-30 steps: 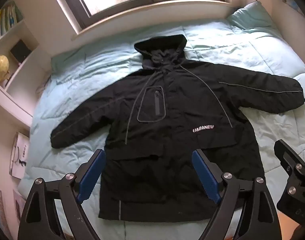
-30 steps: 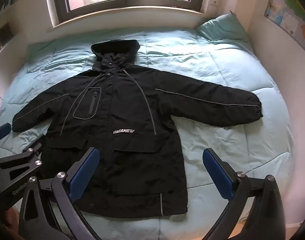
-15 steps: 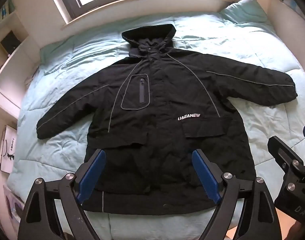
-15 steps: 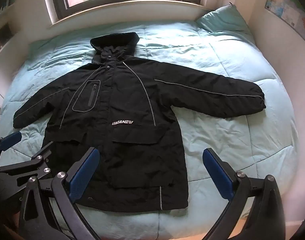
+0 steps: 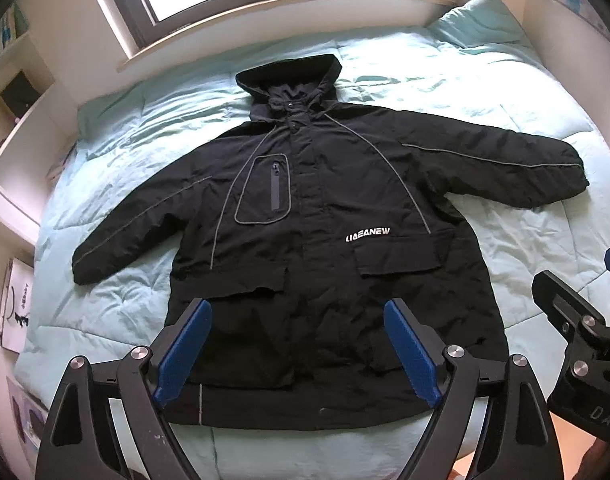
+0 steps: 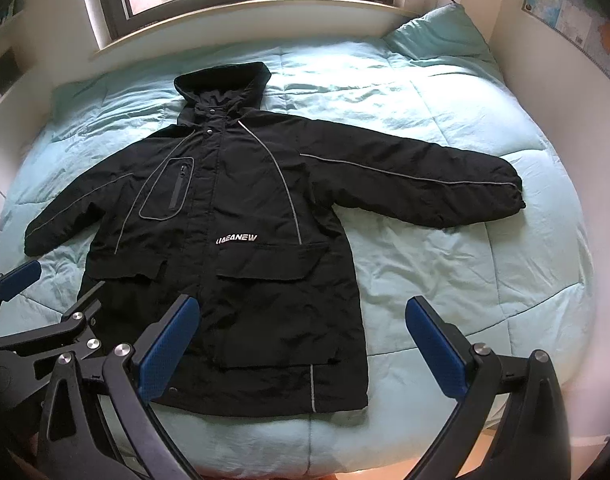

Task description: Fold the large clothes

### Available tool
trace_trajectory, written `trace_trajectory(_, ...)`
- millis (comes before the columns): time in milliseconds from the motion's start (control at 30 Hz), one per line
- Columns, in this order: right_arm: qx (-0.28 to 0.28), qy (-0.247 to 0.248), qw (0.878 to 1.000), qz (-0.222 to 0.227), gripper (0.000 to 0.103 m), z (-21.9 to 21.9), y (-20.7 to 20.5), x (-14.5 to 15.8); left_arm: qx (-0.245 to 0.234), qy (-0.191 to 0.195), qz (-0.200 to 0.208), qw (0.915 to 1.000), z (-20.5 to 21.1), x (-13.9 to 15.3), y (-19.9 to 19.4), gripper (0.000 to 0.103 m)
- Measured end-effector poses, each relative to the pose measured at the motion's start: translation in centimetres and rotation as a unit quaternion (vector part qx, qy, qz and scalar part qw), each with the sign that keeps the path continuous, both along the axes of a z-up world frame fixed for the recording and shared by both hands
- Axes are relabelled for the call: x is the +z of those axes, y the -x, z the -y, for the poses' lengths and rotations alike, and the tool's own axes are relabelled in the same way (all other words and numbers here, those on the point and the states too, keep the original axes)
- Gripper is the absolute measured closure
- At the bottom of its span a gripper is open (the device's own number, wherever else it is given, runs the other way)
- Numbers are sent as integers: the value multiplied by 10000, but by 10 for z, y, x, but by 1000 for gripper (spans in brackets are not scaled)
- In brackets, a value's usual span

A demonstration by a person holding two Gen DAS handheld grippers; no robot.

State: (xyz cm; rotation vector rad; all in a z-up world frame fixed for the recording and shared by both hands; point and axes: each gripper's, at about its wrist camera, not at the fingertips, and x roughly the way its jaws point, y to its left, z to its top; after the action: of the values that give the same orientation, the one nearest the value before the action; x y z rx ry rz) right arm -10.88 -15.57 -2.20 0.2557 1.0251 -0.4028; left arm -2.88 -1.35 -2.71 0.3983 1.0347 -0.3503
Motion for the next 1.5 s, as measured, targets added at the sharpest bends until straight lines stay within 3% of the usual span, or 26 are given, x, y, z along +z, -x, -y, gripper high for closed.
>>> trace_trajectory(867, 4, 7, 10000, -55, 0, -2, 8, -8, 179, 86, -139, 9997, -15, -7, 1, 15)
trace_trajectory(1233, 8, -71, 9999, -75, 0, 14, -17, -11, 194, 108, -244, 9995, -8, -15, -17, 15)
trace_trajectory(1500, 51, -86, 9999, 67, 0, 31, -37, -19, 175, 331, -329, 9988, 1, -17, -39, 15)
